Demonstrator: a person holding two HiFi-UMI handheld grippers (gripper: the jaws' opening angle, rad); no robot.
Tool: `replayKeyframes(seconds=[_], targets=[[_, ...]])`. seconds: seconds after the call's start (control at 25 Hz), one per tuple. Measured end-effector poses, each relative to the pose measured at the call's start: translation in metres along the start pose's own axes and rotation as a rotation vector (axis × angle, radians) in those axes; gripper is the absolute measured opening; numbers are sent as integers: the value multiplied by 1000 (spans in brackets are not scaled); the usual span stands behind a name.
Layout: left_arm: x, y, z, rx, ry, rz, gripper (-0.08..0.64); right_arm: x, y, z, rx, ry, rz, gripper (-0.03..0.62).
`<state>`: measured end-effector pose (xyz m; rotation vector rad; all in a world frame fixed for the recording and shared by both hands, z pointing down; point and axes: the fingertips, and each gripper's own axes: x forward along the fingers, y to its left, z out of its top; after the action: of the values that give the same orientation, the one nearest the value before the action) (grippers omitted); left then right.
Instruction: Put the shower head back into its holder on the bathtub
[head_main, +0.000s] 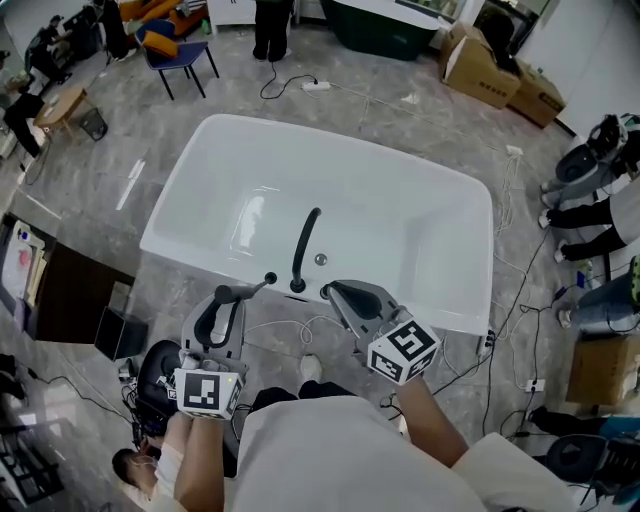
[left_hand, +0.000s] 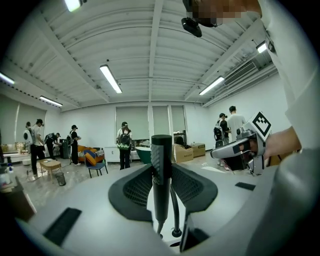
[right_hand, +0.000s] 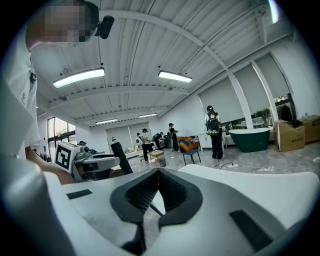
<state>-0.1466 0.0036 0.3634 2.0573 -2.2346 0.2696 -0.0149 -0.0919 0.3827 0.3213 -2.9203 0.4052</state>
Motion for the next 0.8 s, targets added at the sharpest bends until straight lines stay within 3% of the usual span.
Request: replayKeyframes(seconds=[0.44,0.8], targets=[[24,5,-8,-9,16,-36,123,11,-5,-9,17,23,-2,15],[56,31,-17,-11,61,-132,123,36,-17,-9,60,44,-85,17]])
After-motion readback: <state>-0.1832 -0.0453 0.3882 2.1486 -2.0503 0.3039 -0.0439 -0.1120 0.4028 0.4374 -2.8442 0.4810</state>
